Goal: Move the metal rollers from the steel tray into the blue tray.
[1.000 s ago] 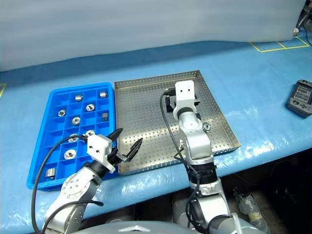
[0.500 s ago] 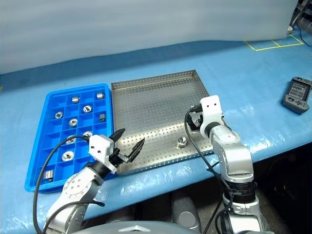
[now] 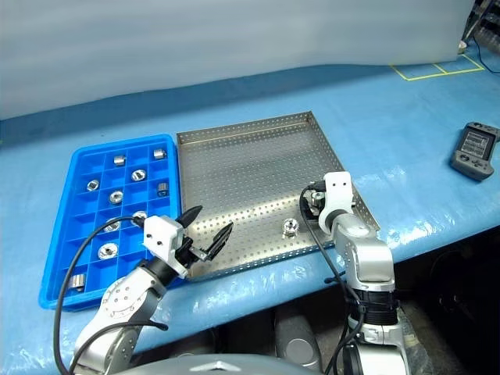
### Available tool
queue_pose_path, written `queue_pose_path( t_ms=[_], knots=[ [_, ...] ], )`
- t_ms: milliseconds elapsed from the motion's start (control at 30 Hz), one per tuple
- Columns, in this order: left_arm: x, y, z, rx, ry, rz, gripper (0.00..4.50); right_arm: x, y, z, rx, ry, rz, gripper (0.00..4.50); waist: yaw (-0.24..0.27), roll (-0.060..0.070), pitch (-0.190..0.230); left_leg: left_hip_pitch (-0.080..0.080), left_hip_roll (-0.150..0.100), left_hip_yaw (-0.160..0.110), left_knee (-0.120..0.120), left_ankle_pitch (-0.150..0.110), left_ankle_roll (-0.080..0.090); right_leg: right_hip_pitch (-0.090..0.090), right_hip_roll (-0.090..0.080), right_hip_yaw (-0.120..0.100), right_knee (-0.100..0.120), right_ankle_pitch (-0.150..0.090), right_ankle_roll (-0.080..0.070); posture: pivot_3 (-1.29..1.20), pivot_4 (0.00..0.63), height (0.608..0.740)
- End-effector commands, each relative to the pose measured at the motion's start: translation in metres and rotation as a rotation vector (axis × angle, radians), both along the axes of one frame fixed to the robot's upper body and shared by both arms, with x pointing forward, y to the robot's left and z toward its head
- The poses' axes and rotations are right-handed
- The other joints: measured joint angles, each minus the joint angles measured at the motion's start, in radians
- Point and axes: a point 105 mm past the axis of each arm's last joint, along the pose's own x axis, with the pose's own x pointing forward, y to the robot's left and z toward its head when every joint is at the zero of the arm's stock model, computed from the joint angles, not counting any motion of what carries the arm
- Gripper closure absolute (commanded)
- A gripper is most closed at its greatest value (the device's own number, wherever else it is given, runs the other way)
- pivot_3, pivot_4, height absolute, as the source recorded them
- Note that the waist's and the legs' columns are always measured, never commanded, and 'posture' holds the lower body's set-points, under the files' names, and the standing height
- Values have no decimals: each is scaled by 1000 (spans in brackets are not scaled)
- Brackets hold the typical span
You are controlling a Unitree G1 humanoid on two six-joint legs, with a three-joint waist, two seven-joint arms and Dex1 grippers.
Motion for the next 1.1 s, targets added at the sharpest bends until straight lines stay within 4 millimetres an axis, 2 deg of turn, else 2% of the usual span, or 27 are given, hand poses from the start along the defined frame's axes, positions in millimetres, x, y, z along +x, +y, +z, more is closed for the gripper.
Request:
queue_pose_path(
  t_ms=[33, 233, 267, 400, 533, 633, 800, 967, 1100],
  knots=[
    [0, -1, 9, -11, -39, -1, 0, 5, 2, 9, 14, -40, -10, 639, 1, 0, 0, 0, 0, 0, 0, 0, 0, 0, 0, 0, 0, 0, 0, -67, 150, 740],
    [-1, 1, 9, -9, -41, 10, 0, 4, 3, 14, 2, -58, 3, 2560, 3, 0, 0, 0, 0, 0, 0, 0, 0, 0, 0, 0, 0, 0, 0, -57, 150, 740],
    [-1, 2, 10, -9, -41, 12, 0, 5, 4, 17, -3, -69, 11, 2765, 3, 0, 0, 0, 0, 0, 0, 0, 0, 0, 0, 0, 0, 0, 0, -55, 150, 740],
    [-1, 4, 10, -5, -44, 23, 0, 7, 22, 41, -24, -146, 99, 2767, 3, 0, 0, 0, 0, 0, 0, 0, 0, -1, 0, 0, 0, 0, 0, -48, 150, 740],
    [-3, 9, 13, 0, -59, 52, 0, 7, 66, 75, -6, -250, 279, 2767, -2, 0, 0, 0, 0, 0, 0, 0, 0, -1, 1, 0, 0, 0, 0, -18, 150, 740],
    [-5, 19, 16, 9, -79, 104, 0, 6, 101, 90, -4, -300, 411, 2767, 1, 0, 0, 1, 1, 0, 0, 0, 0, -1, 1, 0, 1, 0, 0, 8, 150, 740],
    [-13, 37, 19, 30, -91, 181, 0, 5, 153, 103, 11, -330, 565, 2767, 28, 0, 0, 2, 1, -2, -1, 0, 0, -2, 1, -2, 1, 2, 3, 78, 150, 740],
    [-26, 59, 20, 78, -99, 288, 0, -7, 207, 113, 38, -345, 754, 2767, 61, 0, 0, 1, 1, -3, -2, 0, 0, -3, 0, -3, 0, 2, 2, 144, 150, 740],
    [-37, 70, 21, 96, -101, 350, 0, -19, 234, 115, 44, -357, 877, 2767, 90, 0, 0, 1, 1, -5, -2, 0, 0, -3, 0, -5, 0, -1, -2, 194, 150, 740]
  ],
)
